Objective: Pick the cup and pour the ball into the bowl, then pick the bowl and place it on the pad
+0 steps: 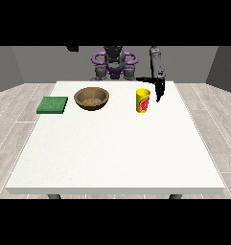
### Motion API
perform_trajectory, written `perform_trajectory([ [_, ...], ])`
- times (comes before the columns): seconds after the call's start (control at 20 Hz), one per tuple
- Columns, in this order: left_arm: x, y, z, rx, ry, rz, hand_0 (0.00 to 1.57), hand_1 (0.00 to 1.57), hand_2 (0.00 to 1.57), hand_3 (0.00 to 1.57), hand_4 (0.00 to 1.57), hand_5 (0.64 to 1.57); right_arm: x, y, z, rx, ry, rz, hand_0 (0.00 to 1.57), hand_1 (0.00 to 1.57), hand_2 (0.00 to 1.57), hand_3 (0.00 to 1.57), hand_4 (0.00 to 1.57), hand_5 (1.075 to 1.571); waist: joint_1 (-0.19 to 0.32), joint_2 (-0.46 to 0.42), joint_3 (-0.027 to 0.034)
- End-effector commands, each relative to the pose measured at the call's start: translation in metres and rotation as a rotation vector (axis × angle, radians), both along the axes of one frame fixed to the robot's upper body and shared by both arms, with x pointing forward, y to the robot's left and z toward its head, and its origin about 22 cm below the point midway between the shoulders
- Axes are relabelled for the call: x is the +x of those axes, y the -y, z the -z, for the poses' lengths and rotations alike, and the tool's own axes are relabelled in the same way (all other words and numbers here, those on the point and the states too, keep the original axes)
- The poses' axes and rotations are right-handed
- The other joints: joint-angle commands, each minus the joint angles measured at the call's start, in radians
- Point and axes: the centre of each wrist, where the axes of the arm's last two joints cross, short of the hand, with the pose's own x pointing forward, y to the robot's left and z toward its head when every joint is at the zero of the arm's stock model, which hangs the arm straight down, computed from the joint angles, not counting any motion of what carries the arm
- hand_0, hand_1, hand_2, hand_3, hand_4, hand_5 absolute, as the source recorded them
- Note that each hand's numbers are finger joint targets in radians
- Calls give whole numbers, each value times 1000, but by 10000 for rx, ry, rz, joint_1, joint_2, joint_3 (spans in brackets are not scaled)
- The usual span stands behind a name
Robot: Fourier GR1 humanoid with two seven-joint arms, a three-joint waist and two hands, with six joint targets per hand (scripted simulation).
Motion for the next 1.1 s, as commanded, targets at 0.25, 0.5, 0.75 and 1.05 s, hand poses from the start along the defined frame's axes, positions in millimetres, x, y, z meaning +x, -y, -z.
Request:
perform_trajectory([
  [0.25,-8,5,44,-207,-66,-572,0,0,0,0,0,1426,-15,39,-9,-97,244,-332,0,0,0,0,0,1568,-744,298,-3],
  [0.5,14,-3,31,34,59,-604,0,0,0,0,0,1430,-26,48,-26,-76,653,-125,0,0,0,0,0,1567,-744,444,-4],
  [0.75,0,-21,44,607,430,-1426,1121,1121,1571,1499,480,1536,-42,65,-33,-385,1460,-750,0,0,0,0,0,1564,-1389,1023,-1],
  [1.05,-9,-17,58,3042,544,-2506,1316,1316,1571,1571,1061,1486,-53,64,-40,-258,1189,-518,0,0,0,0,0,1562,-1489,841,-5],
])
